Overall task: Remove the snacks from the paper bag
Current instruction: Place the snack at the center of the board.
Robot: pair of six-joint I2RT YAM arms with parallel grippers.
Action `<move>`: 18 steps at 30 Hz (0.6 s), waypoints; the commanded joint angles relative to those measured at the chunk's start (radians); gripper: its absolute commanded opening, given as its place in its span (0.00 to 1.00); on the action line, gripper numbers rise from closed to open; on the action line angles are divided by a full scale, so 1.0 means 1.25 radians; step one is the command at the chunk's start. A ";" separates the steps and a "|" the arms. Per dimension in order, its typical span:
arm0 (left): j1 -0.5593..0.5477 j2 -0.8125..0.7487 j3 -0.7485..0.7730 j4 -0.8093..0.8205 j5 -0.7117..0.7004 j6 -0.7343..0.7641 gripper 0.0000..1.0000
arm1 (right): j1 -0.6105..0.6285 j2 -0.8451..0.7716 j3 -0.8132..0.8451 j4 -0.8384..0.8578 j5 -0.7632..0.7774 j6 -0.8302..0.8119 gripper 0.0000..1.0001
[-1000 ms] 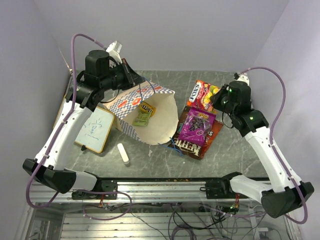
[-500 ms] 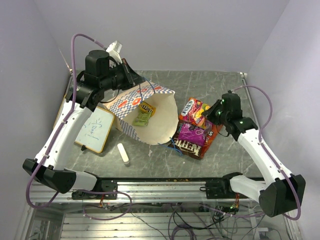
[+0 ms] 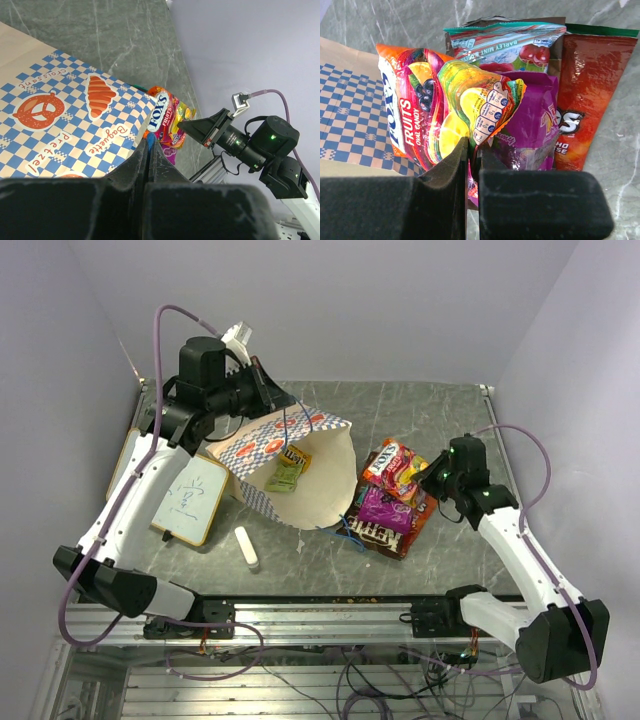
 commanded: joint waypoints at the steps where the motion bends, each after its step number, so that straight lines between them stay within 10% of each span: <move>1: 0.002 0.006 0.041 0.006 0.034 0.017 0.07 | -0.023 -0.011 -0.006 -0.052 0.030 -0.019 0.00; 18: 0.002 0.005 0.053 -0.006 0.053 0.030 0.07 | -0.029 -0.007 -0.045 -0.050 0.053 -0.043 0.04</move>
